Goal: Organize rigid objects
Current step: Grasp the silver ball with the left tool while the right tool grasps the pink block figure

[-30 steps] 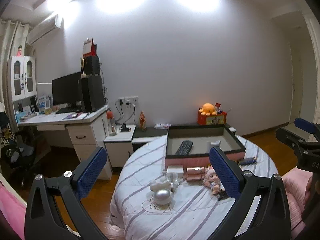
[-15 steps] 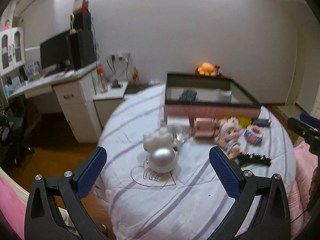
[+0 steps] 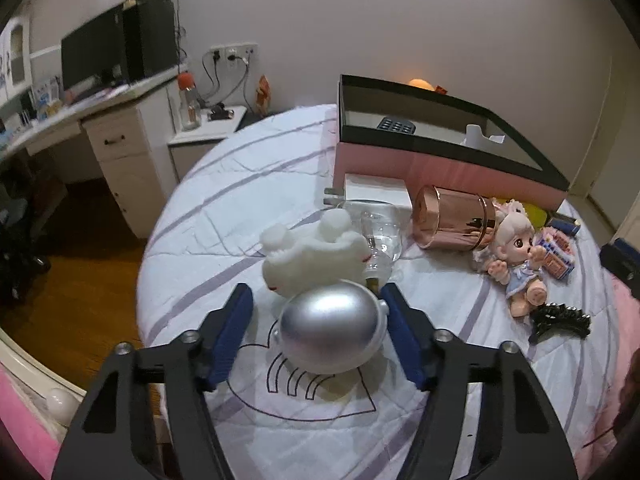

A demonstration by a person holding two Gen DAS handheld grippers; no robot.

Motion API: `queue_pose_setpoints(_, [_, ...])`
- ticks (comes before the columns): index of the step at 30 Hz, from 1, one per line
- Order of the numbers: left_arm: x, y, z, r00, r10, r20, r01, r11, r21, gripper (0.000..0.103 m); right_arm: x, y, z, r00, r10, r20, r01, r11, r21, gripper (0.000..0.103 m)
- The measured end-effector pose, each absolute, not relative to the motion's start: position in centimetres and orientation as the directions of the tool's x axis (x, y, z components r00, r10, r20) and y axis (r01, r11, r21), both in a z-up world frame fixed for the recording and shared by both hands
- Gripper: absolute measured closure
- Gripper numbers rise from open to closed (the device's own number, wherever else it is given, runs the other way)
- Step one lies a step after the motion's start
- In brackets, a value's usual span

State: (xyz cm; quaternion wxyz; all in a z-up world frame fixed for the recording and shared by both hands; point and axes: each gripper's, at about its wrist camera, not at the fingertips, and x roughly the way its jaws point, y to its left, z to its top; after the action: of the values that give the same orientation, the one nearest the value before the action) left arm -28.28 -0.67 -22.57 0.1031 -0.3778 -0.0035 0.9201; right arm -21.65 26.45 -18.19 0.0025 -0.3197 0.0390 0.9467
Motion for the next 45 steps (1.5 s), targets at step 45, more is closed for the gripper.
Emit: queue_pose_setpoints(45, [-23.9,0.2,-19.8,-0.671,0.323,-0.668,-0.351,-0.931,-0.097,0.057,-24.7,26.5,-19.8,-0.689,-0.139,-0.712,0.050,-0.988,0.145,0.040])
